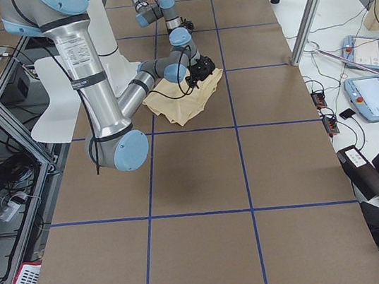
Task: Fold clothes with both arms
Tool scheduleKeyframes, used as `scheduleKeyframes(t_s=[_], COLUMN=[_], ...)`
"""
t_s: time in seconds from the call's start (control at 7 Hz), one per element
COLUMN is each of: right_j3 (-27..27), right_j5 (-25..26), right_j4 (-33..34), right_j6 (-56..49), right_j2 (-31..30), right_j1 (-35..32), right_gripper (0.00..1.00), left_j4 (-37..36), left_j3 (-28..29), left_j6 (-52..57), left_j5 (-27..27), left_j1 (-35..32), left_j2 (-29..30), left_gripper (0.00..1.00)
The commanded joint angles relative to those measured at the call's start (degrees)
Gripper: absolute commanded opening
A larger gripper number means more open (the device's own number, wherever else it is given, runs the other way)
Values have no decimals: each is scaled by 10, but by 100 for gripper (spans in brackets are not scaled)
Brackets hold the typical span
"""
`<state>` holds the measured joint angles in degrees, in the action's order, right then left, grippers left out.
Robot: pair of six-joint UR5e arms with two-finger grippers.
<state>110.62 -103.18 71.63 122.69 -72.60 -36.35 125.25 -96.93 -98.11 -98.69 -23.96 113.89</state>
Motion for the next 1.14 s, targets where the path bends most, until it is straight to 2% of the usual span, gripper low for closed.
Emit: scheduleKeyframes(t_s=[0.0, 0.14, 0.29, 0.57, 0.71, 0.86, 1.0], right_j3=[0, 0, 0, -13, -22, -36, -57], right_j5=[0, 0, 1, 3, 5, 5, 13], right_j4=[0, 0, 0, -1, -3, -2, -2], right_j6=[0, 0, 0, 0, -1, 1, 8], right_j2=[1, 1, 0, 4, 10, 38, 71], right_j1=[-1, -2, -6, -7, -6, 2, 24], right_gripper=[100, 100, 100, 100, 100, 100, 100], left_j4=[0, 2, 10, 139, 172, 172, 177], left_j3=[6, 25, 88, 314, 388, 388, 379], left_j6=[69, 109, 149, 233, 259, 275, 279], left_j5=[0, 1, 1, 1, 1, 0, -2], left_j1=[-48, -78, -117, -193, -213, -217, -220], left_j2=[2, 12, 53, 179, 223, 224, 216], left_gripper=[0, 0, 0, 0, 11, 69, 75])
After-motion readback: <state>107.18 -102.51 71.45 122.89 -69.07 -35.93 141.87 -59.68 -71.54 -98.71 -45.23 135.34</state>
